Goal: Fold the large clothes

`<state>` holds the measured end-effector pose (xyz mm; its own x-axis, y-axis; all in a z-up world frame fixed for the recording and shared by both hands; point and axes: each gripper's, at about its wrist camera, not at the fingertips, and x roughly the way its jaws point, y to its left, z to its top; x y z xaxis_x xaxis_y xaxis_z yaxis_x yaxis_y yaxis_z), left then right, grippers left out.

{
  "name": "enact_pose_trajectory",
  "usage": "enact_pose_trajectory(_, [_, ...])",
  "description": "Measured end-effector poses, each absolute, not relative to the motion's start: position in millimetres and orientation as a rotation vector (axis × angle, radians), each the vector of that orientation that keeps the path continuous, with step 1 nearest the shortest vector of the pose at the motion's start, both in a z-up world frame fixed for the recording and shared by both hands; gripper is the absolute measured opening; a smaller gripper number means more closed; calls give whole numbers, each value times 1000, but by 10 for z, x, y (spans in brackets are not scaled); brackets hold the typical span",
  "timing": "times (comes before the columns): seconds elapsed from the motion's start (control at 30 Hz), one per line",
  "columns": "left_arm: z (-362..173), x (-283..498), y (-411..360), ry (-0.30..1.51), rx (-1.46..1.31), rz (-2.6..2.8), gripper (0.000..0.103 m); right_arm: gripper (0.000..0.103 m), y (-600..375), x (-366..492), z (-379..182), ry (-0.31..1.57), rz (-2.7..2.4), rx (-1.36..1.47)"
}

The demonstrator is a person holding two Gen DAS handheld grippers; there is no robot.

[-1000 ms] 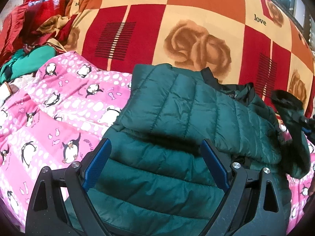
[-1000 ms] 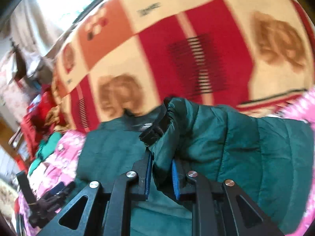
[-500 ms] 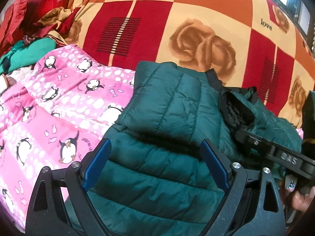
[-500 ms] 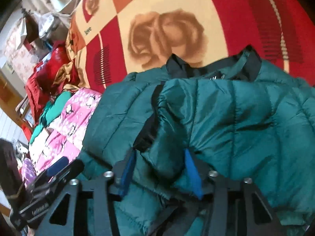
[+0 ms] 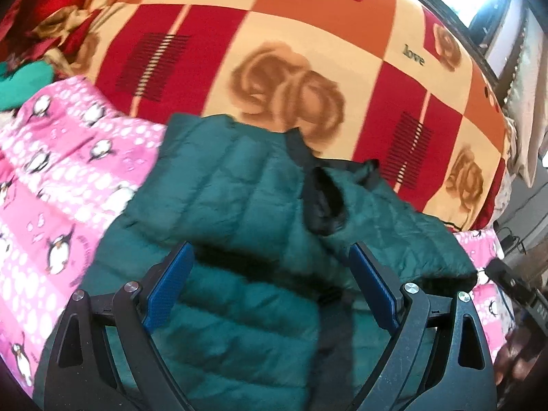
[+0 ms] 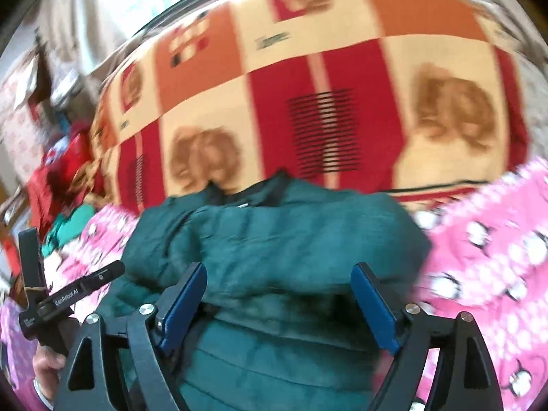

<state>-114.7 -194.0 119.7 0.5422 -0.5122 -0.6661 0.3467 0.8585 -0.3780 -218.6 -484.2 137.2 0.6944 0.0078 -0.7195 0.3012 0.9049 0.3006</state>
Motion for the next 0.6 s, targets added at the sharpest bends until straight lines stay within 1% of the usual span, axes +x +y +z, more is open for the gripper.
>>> enact_pose_trajectory(0.13, [1211,-1061,-2324,865,-145,-525,92,84,-5124,-2439,1347,766,-205,502])
enact_pose_trajectory(0.27, [1020,-907,-2742,950,-35,-510,92,84,-5275,-2555,1259,772,-239,515])
enact_pose_trajectory(0.3, [972,-871,-2812,966,-17,-505,88,84,-5321,-2578,1238,773,-248,519])
enact_pose_trajectory(0.33, [931,-840,-2870,972,-8,-507,77,84,-5358,-2598,1220,773,-252,525])
enact_pose_trajectory(0.37, [907,-832,-2903,975,1,-509,43,84,-5393,-2607,1197,771,-257,536])
enact_pose_trajectory(0.4, [897,-817,-2935,981,15,-509,33,84,-5424,-2622,1174,767,-259,546])
enact_pose_trajectory(0.47, [948,-822,-2930,954,27,-515,24,84,-5473,-2603,1131,765,-264,570])
enact_pose_trajectory(0.5, [998,-831,-2912,932,39,-516,22,84,-5480,-2589,1116,765,-264,575])
enact_pose_trajectory(0.6, [1204,-830,-2743,848,78,-483,21,84,-5464,-2488,1101,764,-258,572])
